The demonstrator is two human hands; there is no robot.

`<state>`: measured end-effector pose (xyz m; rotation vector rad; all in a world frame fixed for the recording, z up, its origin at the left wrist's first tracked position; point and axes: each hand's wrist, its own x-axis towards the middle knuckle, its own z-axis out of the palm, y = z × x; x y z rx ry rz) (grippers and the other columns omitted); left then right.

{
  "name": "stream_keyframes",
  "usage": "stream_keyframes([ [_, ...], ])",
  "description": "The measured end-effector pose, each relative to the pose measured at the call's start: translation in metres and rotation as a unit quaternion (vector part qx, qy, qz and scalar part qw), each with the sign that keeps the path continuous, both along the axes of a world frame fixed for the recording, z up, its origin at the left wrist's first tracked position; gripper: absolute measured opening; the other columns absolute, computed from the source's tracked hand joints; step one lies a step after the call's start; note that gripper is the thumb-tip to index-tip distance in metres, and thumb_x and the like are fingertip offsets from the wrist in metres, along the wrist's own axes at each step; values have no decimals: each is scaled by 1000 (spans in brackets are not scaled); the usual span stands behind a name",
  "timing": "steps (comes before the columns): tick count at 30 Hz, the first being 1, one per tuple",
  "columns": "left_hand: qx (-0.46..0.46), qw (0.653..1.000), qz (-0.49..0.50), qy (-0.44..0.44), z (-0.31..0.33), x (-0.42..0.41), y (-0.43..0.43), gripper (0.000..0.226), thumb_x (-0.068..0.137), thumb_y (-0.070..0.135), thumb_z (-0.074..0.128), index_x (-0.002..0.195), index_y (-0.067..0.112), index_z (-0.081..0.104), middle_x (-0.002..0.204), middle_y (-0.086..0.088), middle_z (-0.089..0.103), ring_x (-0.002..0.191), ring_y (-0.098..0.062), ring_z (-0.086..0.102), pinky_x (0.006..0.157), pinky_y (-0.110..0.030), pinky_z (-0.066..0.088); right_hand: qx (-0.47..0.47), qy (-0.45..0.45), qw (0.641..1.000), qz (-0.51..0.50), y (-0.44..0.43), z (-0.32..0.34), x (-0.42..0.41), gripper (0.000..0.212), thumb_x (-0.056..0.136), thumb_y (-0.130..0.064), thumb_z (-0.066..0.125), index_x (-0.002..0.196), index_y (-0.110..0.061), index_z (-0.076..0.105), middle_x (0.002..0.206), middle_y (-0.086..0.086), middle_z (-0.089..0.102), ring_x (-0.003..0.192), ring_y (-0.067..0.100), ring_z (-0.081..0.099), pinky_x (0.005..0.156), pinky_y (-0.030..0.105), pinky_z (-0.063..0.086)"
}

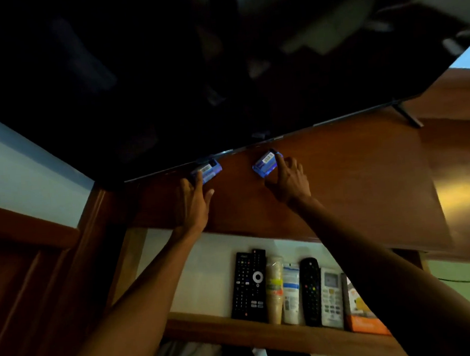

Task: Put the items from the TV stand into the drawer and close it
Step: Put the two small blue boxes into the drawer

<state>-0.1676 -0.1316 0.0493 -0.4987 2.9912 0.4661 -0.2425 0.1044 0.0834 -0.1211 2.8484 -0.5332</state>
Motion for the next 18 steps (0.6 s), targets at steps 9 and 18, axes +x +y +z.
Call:
stream_keyframes([
  [9,-20,996,41,75,1,15,7,42,87,47,63,118,19,59,128,-14,47,111,-34,49,77,-48,53,-4,-12,995,100,6,-25,1,73,89,-57,55,150,-27,27,162,19,-4,149,39,2,117,55,19],
  [18,177,975,127,43,15,11,12,57,81,32,76,129,13,52,117,-14,65,103,-31,65,65,-34,51,-125,-27,975,182,2,-19,20,78,80,-36,75,143,-16,33,145,14,36,127,33,44,101,48,47],
])
